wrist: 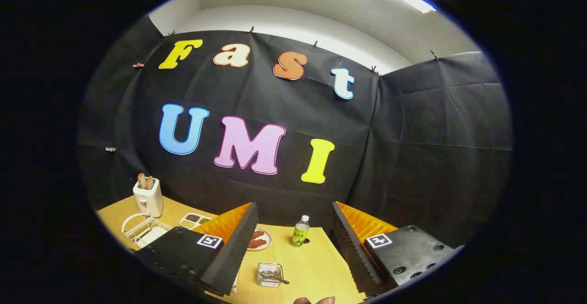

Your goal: Take the plate from the dish rack, then take the spoon from the basket and place it into the plate.

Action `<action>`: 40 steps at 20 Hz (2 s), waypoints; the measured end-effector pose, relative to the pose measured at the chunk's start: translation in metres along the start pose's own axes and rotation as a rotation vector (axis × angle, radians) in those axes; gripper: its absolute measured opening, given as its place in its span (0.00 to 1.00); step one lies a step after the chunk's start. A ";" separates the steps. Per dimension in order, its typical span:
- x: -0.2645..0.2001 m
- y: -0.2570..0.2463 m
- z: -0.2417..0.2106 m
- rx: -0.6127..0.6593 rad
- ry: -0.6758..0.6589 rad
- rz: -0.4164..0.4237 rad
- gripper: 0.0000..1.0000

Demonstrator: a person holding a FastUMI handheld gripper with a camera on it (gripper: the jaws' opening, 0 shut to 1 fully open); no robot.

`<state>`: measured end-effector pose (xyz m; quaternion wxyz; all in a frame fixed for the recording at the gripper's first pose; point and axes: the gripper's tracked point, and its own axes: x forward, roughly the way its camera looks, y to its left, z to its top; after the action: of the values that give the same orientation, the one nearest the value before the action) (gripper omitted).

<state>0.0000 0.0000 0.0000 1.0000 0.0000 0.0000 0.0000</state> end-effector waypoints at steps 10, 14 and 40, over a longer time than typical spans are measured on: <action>-0.005 0.013 0.005 0.003 -0.006 0.040 0.97; -0.007 0.020 0.006 0.008 -0.004 0.055 0.97; 0.042 0.189 -0.133 0.131 0.632 0.384 0.94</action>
<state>0.0418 0.1892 -0.1334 0.9303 0.0639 0.3087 0.1875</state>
